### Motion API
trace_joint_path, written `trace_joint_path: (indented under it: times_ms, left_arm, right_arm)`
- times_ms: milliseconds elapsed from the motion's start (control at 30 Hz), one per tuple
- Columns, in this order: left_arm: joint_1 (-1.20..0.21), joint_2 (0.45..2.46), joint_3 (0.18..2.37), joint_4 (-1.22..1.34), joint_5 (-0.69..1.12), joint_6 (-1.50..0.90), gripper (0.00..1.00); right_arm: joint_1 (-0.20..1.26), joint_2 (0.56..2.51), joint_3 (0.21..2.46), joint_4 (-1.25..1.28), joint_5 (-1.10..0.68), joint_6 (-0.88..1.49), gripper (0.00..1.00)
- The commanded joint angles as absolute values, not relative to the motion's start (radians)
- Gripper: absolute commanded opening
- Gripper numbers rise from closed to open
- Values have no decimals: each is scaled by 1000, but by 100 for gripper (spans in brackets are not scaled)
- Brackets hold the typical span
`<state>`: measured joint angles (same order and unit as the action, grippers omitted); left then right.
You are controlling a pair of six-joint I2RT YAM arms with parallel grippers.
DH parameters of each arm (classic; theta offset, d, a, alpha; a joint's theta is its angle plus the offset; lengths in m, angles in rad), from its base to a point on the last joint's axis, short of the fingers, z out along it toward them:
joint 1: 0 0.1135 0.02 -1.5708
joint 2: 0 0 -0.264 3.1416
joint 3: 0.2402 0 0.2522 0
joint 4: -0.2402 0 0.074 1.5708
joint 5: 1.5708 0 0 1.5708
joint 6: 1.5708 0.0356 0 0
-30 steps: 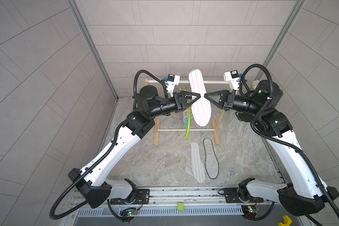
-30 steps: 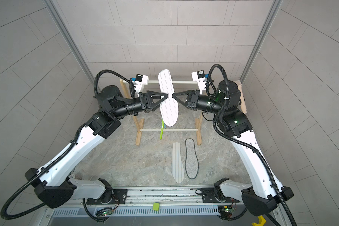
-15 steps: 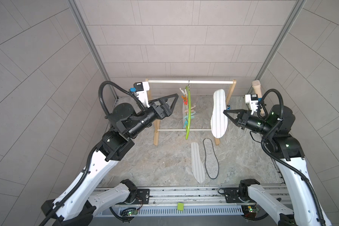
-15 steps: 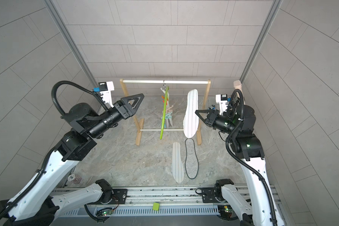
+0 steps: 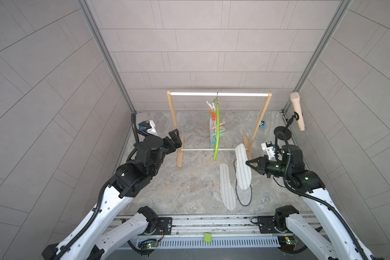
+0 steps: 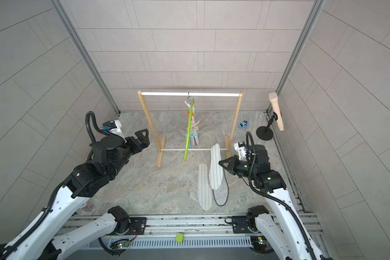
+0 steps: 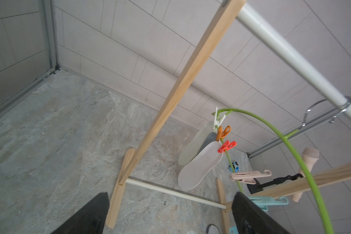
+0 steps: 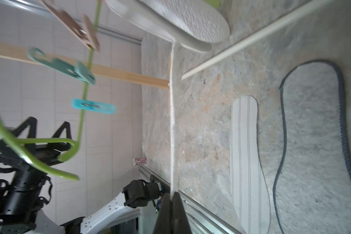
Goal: Take the shoe insoles off the hanger
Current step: Place the insole at the center of the board.
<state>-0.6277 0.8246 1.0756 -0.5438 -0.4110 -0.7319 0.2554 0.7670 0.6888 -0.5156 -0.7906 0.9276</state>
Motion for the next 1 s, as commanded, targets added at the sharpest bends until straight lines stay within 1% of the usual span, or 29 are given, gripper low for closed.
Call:
trace_joint_path:
  times_ms: [0,67,133,233,500,733,967]
  left_arm:
    - [-622,783,1005,-583,-483,-822,100]
    - [-622,728,962,-583,-491,-858,100]
    - [-622,705,937,-591,-494,-874,100]
    - [-621,690,924,-618,-495,-887,100]
    - [-622,686,911,-652,-446,-912,100]
    - [-622,657,894,-666,-441,-934,100]
    - [-622,647,884,-666,-440,-946,100]
  right_arm:
    - [445,819,638,-374,-581,992,0]
    - [555,892,626,-298,-483,1032,0]
    - [634,973,595,-207,-423,1071,0]
    - [704,1089,608,-117,-365,1097,0]
    - [742,1252,540,164,-298,1226,0]
    - [804,1369,598,197,-302,1229,0]
    - [818,1427,599,209,-297,1256,0]
